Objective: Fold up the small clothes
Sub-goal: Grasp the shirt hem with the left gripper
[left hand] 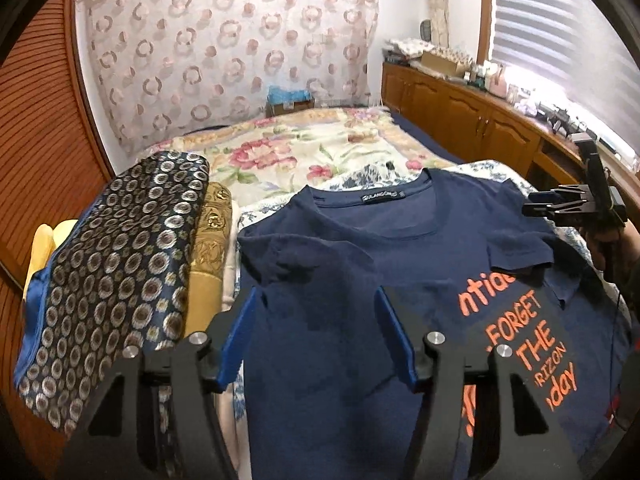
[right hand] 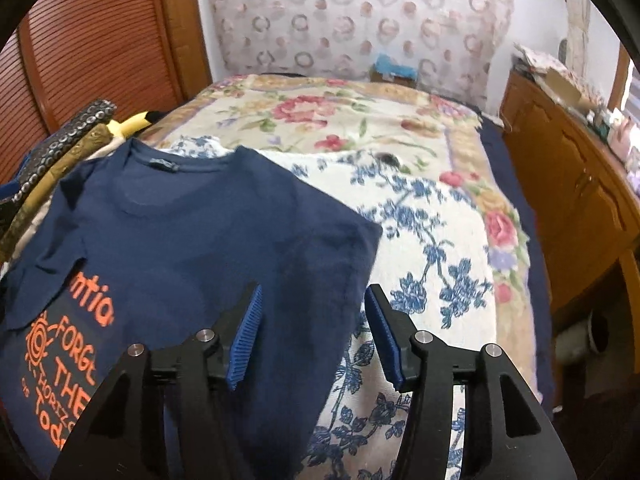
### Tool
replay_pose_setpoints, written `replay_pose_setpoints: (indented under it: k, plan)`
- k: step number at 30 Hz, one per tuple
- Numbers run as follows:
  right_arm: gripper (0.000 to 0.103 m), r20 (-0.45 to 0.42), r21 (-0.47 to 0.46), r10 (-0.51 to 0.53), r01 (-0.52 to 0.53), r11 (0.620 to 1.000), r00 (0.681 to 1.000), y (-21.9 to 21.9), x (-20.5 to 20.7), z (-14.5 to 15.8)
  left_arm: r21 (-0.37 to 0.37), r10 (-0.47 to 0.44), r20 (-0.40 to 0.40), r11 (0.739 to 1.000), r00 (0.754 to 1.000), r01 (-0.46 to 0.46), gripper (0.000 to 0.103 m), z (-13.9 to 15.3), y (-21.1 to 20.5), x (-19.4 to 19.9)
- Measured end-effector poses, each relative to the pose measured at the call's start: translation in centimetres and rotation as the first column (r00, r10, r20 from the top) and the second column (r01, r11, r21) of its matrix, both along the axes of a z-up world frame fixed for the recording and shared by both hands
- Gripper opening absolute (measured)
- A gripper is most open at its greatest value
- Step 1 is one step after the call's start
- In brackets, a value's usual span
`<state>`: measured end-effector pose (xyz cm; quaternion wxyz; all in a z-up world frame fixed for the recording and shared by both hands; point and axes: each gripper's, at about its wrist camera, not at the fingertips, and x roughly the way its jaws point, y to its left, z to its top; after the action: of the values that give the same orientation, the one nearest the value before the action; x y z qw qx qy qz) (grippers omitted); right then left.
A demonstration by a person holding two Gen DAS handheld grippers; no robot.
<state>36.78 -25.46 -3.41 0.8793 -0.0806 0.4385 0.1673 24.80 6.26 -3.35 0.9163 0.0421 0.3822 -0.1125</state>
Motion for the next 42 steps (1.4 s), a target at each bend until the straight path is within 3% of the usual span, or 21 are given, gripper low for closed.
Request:
replay_pose_setpoints:
  k: [16,27,29,33,42]
  plan:
    - [0.062,0.015,0.004,0.012,-0.012,1.0,1.0,0.7,0.4,-1.5,0.068,0.049,-0.177,0.997,0.983,-0.038,0.056,-2.9,-0.8,9.3]
    - [0.065,0.016,-0.005,0.02,-0.02,1.0,1.0,0.7,0.4,-1.6,0.079,0.037,-0.256,0.997,0.966,-0.017,0.05,-6.1,-1.4,11.3]
    - [0.065,0.016,-0.004,0.02,-0.02,1.0,1.0,0.6,0.5,-1.6,0.062,0.042,-0.254,0.998,0.966,-0.027,0.044,-6.1,-1.1,11.3]
    - [0.065,0.016,-0.004,0.02,-0.02,1.0,1.0,0.7,0.4,-1.6,0.052,0.056,-0.243,0.998,0.968,-0.045,0.006,-5.9,-0.5,10.9]
    - [0.066,0.017,-0.005,0.02,-0.02,1.0,1.0,0.7,0.4,-1.6,0.024,0.063,-0.088,0.998,0.994,-0.061,0.004,-0.5,1.4,8.3]
